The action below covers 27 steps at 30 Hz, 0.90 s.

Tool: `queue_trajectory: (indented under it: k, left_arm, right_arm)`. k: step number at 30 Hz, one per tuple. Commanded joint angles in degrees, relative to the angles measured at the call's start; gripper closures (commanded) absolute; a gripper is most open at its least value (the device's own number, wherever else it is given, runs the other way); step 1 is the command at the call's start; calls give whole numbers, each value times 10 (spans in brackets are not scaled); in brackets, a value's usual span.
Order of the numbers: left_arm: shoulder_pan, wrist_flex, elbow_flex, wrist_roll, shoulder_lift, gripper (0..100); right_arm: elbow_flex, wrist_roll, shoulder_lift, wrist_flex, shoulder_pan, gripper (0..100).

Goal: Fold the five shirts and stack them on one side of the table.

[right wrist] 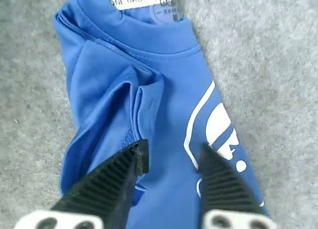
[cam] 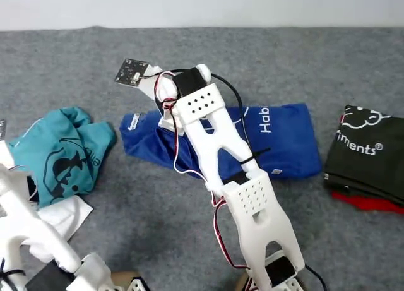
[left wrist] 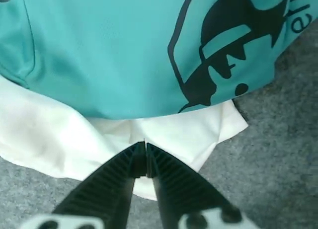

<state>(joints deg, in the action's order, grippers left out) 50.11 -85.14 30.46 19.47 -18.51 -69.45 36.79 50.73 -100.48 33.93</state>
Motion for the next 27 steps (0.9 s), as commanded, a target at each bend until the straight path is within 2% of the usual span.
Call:
queue_trajectory:
  k: [1, 8, 13, 21, 27]
  left_arm:
    - [-4, 15, -5, 1, -18, 993]
    - [-4, 15, -6, 1, -18, 993]
    - [-4, 26, -3, 1, -18, 993]
    - [-4, 25, -3, 1, -18, 993]
    - [-13, 26, -2, 1, -18, 993]
  right_arm:
    - [8, -6, -60, -26, 35, 992]
    - [183, -58, -138, -24, 116, 985]
    - [251, -59, -111, -22, 124, 985]
    - [251, 5, -53, 23, -29, 984]
    - [253, 14, -44, 44, -66, 984]
